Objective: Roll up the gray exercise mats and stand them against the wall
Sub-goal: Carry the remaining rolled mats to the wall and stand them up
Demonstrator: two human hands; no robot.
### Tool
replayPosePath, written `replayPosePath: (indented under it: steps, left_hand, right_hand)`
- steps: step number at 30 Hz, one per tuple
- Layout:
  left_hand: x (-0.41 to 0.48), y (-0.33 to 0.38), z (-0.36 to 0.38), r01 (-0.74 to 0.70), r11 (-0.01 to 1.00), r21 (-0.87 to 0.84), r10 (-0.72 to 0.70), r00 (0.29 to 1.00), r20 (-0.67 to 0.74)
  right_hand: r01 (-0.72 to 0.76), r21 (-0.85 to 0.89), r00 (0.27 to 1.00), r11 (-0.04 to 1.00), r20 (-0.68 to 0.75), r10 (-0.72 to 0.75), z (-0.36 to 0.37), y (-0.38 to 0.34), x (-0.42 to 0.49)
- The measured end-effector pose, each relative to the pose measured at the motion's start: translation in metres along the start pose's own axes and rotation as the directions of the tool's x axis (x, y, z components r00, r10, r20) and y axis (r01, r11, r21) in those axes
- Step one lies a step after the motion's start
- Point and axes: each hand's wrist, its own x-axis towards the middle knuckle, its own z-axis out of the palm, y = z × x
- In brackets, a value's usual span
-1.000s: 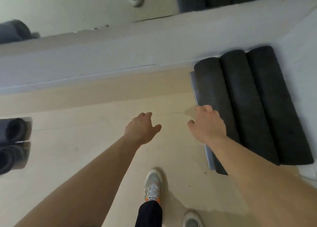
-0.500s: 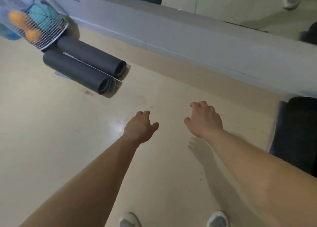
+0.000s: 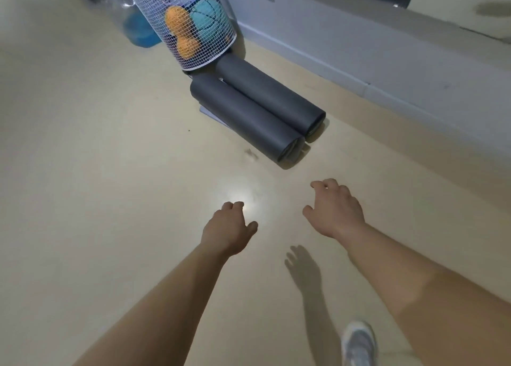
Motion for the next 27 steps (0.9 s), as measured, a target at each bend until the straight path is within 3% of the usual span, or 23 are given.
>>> replayPosePath:
  steps: [6,14,22,27]
  left_hand:
    - [0.12,-0.021,-0.056,-0.025,1.0,0.0,0.025,1.0,0.019]
    - [0.322,-0.017,-0.125,-0.064,0.998,-0.005,0.064,0.995,0.072]
    - [0.441,-0.051,-0.138,-0.185,0.983,0.007,0.181,0.969,0.17]
    - [0.506,-0.109,-0.146,-0.324,0.941,0.103,0.296,0.93,0.218]
  right_hand:
    - [-0.007,0.006,1.0,1.0,0.026,0.007,-0.021,-0.049,0.114]
    - [-0.238,0.14,0.963,0.961,0.16,0.215,-0.026,-0.076,0.282]
    - [-0.384,0.288,0.922,0.877,0.167,0.349,0.004,-0.139,0.365]
    - [-0.533,0.323,0.844,0.782,0.129,0.521,0.037,-0.161,0.401]
